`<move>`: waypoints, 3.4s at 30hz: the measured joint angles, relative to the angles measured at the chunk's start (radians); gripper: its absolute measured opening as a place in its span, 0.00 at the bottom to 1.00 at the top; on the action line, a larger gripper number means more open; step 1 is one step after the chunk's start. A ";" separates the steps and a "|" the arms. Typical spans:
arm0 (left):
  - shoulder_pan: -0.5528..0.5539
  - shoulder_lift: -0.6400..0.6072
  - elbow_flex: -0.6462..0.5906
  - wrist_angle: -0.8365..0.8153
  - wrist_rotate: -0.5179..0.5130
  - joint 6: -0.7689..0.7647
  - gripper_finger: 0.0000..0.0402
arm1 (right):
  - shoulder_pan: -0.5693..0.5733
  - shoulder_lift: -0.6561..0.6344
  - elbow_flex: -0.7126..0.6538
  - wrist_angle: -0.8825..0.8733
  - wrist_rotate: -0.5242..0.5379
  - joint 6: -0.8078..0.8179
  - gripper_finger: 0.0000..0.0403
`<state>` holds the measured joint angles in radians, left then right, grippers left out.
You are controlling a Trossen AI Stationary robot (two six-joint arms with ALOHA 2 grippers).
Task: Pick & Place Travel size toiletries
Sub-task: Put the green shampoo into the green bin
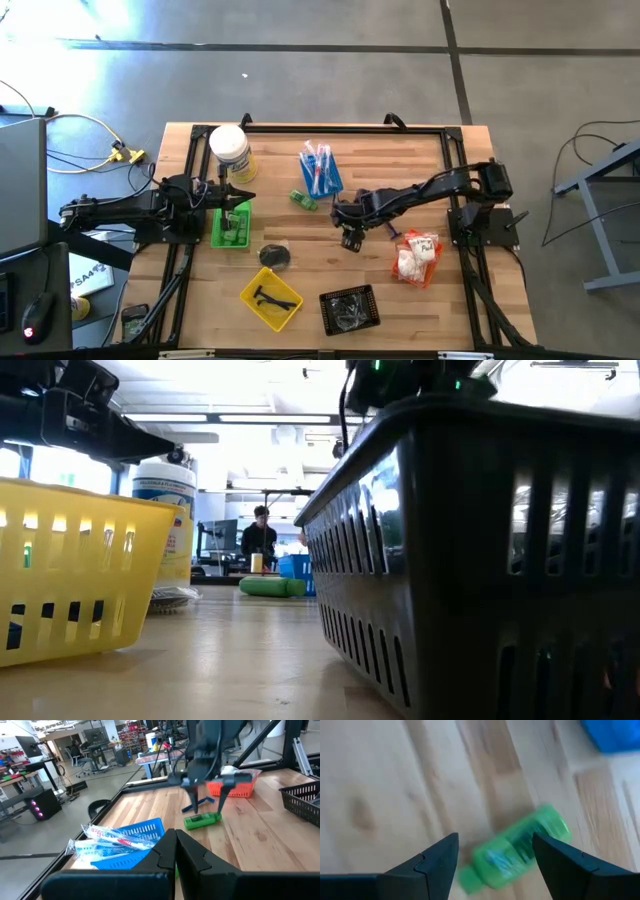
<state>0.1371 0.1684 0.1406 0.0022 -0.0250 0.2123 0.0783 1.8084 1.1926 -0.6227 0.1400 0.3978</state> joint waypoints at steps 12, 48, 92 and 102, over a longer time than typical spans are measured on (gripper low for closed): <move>0.000 0.000 0.000 -0.005 0.000 0.000 0.00 | -0.044 -0.043 0.007 -0.103 -0.025 0.173 0.62; 0.000 0.000 0.000 0.005 -0.001 0.000 0.00 | -0.079 0.121 0.002 0.045 -0.122 -0.009 0.35; 0.000 0.973 0.280 0.964 0.267 -0.111 0.90 | -0.118 -0.071 0.001 0.994 -0.273 -0.403 0.41; 0.000 1.008 0.345 0.880 0.279 -0.110 0.75 | -0.118 -0.071 0.001 1.014 -0.270 -0.413 0.42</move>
<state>0.1371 1.1763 0.4854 0.8822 0.2540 0.1023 -0.0395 1.7374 1.1934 0.3916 -0.1300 -0.0156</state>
